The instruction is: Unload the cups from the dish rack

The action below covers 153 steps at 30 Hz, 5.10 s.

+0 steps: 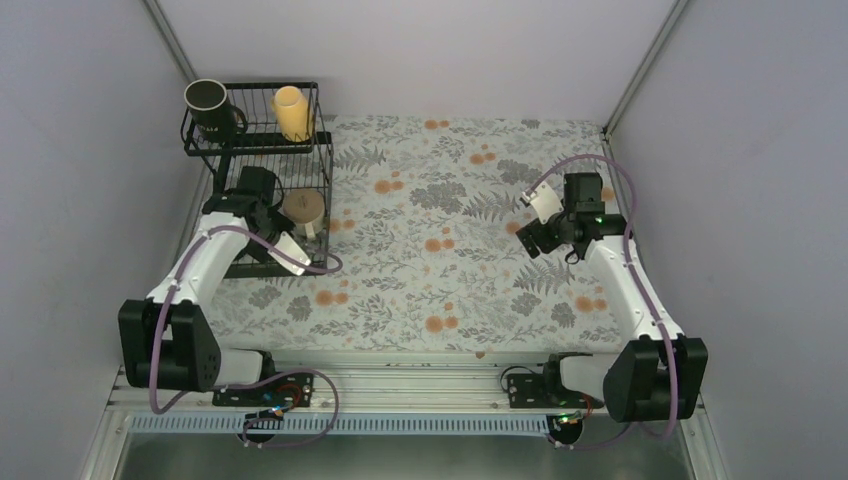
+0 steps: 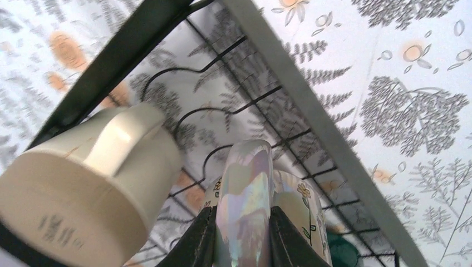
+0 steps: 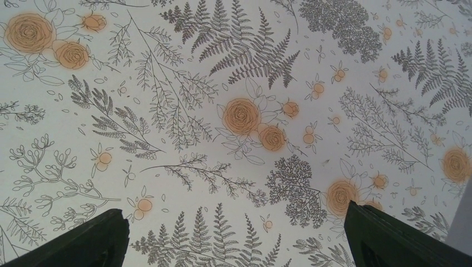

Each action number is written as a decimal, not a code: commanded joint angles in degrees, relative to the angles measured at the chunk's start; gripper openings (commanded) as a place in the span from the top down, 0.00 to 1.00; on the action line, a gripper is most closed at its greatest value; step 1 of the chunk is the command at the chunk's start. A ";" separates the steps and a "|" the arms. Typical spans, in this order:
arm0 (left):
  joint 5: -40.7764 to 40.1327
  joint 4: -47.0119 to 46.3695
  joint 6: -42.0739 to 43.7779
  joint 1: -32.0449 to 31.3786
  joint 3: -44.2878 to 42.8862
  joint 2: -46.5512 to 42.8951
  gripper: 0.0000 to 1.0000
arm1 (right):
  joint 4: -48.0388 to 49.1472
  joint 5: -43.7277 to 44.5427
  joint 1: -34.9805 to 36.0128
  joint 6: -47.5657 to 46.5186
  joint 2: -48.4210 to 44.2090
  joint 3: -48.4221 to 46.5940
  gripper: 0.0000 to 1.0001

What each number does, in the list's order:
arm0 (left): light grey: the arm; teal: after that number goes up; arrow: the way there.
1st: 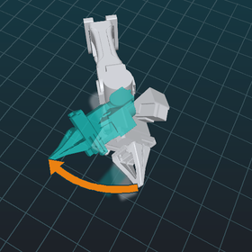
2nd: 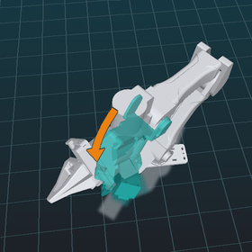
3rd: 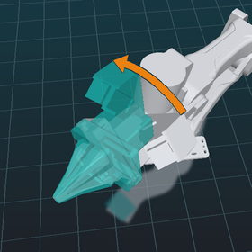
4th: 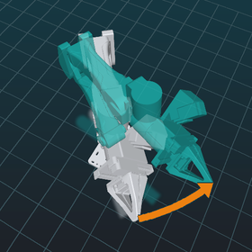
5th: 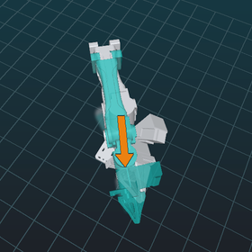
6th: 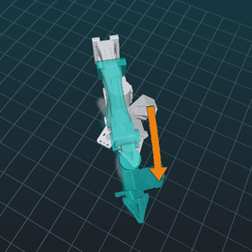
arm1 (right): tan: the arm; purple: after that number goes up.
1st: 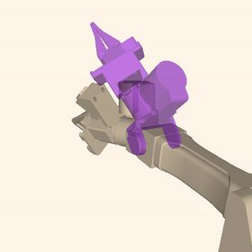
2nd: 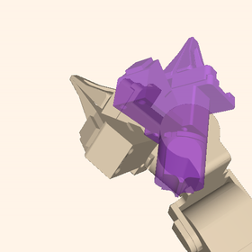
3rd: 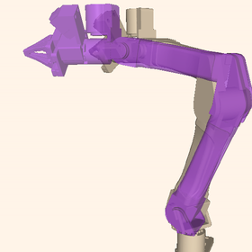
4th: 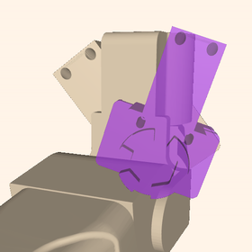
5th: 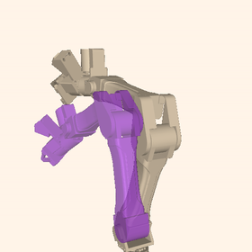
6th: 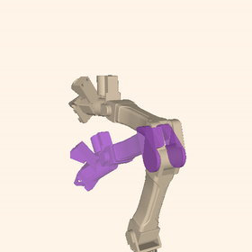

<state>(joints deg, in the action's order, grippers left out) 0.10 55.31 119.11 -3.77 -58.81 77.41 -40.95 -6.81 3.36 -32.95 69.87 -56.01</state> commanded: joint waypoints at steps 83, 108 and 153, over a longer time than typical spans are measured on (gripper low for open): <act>52.82 -35.57 -60.16 -27.87 -49.33 28.02 0.80 | -7.82 -72.57 5.31 5.27 31.48 -41.30 0.97; 19.09 3.57 -50.64 -15.52 -52.27 18.28 0.12 | -31.38 -13.42 -2.40 -0.58 43.05 -64.31 0.96; 1.76 0.14 -9.72 -8.69 -8.85 -1.53 0.05 | -30.23 1.11 -11.25 -8.19 49.28 -58.99 0.00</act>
<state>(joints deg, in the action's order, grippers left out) 1.96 54.28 94.26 -12.62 -68.36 77.58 -69.14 -4.95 -7.20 -40.45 124.09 -114.85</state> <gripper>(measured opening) 0.976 0.995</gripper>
